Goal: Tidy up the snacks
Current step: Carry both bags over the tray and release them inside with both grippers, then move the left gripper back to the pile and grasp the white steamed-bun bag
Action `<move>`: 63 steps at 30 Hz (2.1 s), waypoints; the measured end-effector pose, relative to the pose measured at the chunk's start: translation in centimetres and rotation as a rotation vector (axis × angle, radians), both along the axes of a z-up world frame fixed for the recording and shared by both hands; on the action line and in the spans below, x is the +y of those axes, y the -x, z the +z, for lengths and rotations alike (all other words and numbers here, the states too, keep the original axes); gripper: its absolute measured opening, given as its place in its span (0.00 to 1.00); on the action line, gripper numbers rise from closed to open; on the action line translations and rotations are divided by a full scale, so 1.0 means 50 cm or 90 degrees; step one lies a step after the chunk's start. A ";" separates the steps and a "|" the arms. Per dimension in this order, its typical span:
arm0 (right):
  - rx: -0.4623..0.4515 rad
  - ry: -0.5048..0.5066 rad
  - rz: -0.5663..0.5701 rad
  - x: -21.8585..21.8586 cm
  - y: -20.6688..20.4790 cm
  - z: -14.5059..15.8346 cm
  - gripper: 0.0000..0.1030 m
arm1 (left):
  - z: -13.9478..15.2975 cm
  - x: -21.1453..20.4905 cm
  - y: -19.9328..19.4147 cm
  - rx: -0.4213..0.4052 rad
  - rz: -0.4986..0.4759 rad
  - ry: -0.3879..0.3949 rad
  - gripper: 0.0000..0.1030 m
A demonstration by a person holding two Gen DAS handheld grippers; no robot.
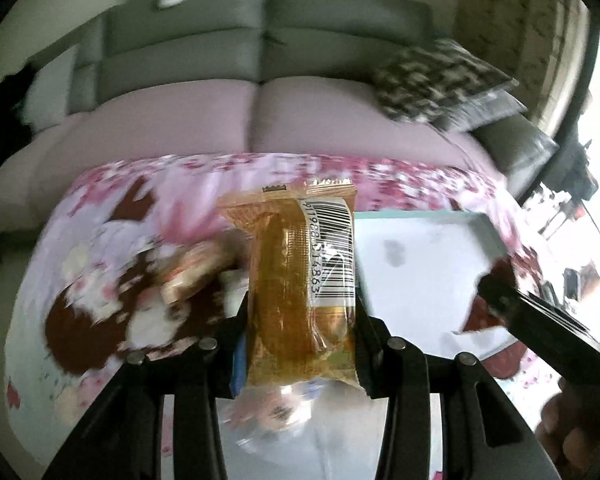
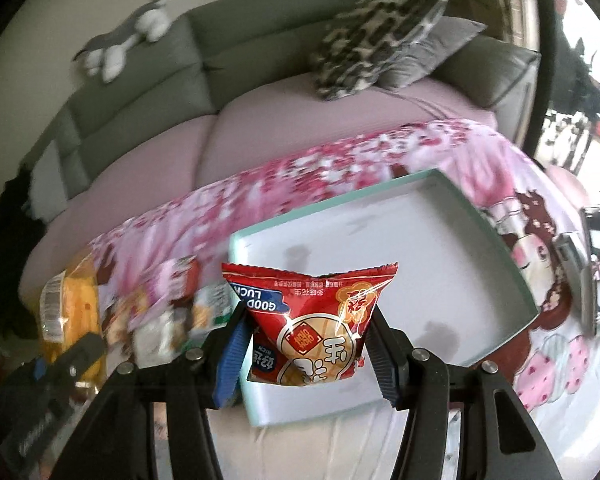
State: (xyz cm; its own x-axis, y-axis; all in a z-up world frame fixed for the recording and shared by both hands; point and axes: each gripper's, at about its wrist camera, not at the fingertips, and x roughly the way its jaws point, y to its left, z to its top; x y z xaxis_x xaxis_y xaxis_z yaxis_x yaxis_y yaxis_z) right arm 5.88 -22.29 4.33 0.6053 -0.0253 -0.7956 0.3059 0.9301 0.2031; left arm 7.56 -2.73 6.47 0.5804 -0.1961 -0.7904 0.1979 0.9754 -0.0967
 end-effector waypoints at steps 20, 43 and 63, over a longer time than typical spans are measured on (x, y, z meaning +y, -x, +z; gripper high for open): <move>0.145 0.062 -0.077 -0.246 -0.168 -0.129 0.57 | -0.149 -0.283 -0.177 0.129 -0.181 0.003 0.43; 0.210 0.089 -0.048 -0.267 -0.206 -0.150 0.69 | -0.150 -0.285 -0.202 0.135 -0.132 -0.032 0.75; 0.189 0.104 -0.022 -0.211 -0.123 -0.105 1.00 | -0.079 -0.158 -0.143 0.061 -0.029 -0.033 0.98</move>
State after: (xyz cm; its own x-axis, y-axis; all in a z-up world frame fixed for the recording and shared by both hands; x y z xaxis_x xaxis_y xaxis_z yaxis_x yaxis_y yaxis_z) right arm 12.01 -32.83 -0.92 0.3446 -0.1840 -0.9205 0.3610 0.9312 -0.0509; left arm 14.73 -10.64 2.50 0.4931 -0.1786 -0.8515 0.2352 0.9696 -0.0673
